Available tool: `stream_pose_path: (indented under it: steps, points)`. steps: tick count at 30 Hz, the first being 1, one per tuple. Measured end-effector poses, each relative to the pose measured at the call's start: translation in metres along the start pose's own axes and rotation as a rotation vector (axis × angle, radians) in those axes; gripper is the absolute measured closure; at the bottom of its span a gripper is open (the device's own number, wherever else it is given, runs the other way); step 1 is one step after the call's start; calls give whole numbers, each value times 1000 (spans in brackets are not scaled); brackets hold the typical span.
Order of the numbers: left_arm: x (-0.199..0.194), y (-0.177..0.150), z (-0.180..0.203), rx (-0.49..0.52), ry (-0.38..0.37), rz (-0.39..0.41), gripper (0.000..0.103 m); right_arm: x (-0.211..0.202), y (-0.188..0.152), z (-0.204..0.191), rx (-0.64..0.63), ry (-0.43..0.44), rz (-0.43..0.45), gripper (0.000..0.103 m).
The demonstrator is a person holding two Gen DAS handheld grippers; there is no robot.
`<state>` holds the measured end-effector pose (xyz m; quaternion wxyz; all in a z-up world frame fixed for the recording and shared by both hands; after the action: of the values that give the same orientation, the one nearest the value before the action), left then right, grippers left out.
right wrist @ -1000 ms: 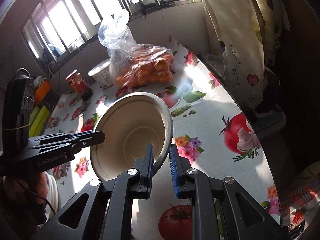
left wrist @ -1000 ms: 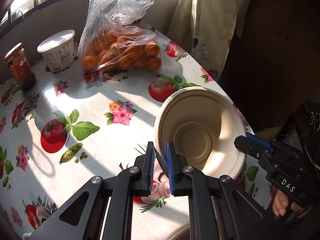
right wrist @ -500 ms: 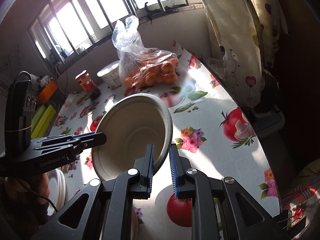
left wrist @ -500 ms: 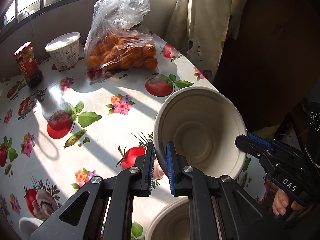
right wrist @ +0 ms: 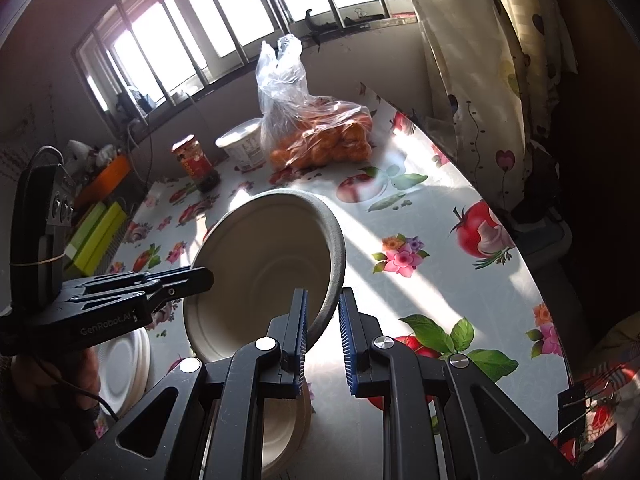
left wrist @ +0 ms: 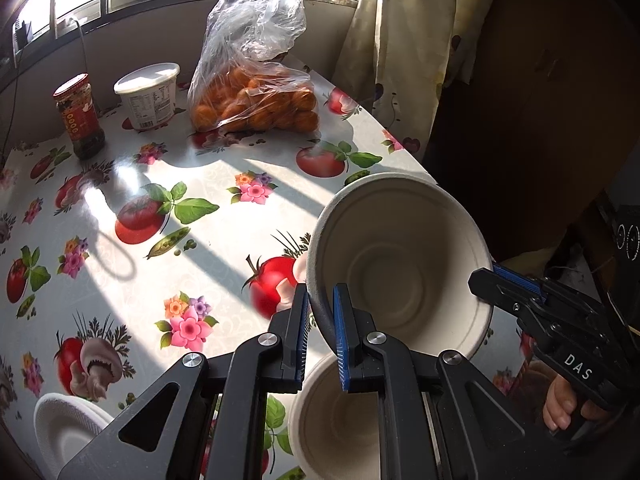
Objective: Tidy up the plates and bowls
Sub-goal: 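Lower the held beige bowl into the nested beige bowls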
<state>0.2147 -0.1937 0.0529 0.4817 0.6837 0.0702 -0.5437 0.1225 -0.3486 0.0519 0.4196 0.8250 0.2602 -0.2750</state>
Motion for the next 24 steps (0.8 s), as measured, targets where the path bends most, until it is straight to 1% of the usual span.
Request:
stream_pose_path:
  steps: [13, 24]
  points:
    - [-17, -30, 7, -17, -1, 3, 91, -19, -30, -9, -1, 19, -5, 87]
    - [-27, -57, 13, -42, -12, -4, 90, -28, -51, -10, 8, 32, -18, 87]
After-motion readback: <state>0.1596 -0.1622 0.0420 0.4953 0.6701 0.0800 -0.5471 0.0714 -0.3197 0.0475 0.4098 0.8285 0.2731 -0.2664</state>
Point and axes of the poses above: each gripper's, at about its wrist camera, not at the fingertips, and x roughly the way its jaws point, z to its right, y to its top, the point moved 2 cm from there along x, roughly the way its jaws point, and after that the axes turned 15 degrees about x, right-handed, at the moved point
